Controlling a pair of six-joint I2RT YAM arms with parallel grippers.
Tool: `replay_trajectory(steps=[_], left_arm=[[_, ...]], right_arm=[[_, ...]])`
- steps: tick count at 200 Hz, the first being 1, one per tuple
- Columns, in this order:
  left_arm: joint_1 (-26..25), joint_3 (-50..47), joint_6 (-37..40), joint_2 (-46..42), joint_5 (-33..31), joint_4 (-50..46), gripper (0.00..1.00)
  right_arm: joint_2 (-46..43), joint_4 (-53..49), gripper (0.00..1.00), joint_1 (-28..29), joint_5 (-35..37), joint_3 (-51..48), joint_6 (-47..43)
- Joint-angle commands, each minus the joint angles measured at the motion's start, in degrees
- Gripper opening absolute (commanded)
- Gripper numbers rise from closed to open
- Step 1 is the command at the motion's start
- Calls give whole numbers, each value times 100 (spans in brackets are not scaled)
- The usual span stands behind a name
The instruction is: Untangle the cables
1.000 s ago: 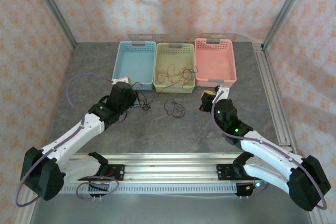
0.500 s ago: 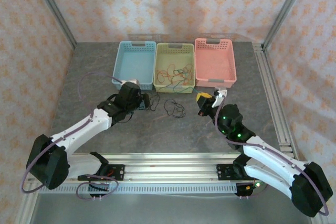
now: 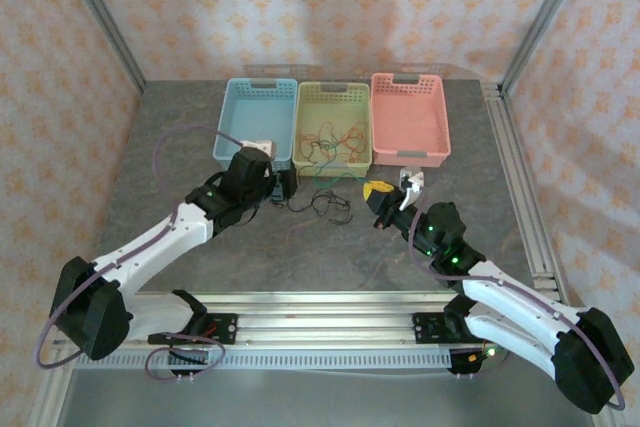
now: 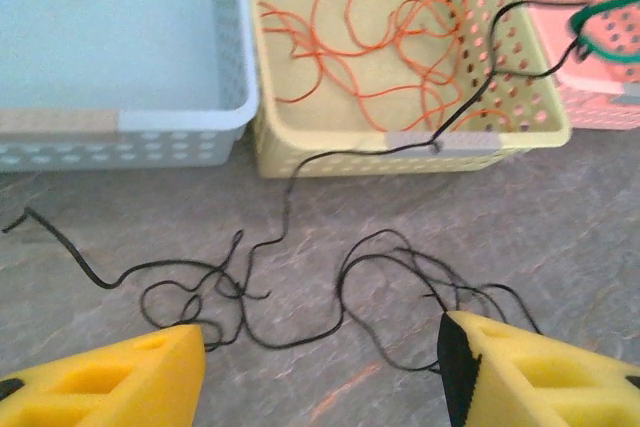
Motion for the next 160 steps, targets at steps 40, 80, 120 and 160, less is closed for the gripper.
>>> replay_trajectory(steps=[40,80,120,160], left_arm=[[137,385,778,553,1177,917,62],[154,482,1039,990,1266,1073,60],[167,521,1183,1177,635,1102,56],[207,591,1189,1387,613,1416,55]], right_arm=[[-13,468,0,-19,-539,-60,-95],[-13,481,0,-19,-548,-61,-59],[-16,512,0,-19,-568,-60,-22],[20,500,0,-18,-563,-41,-31]])
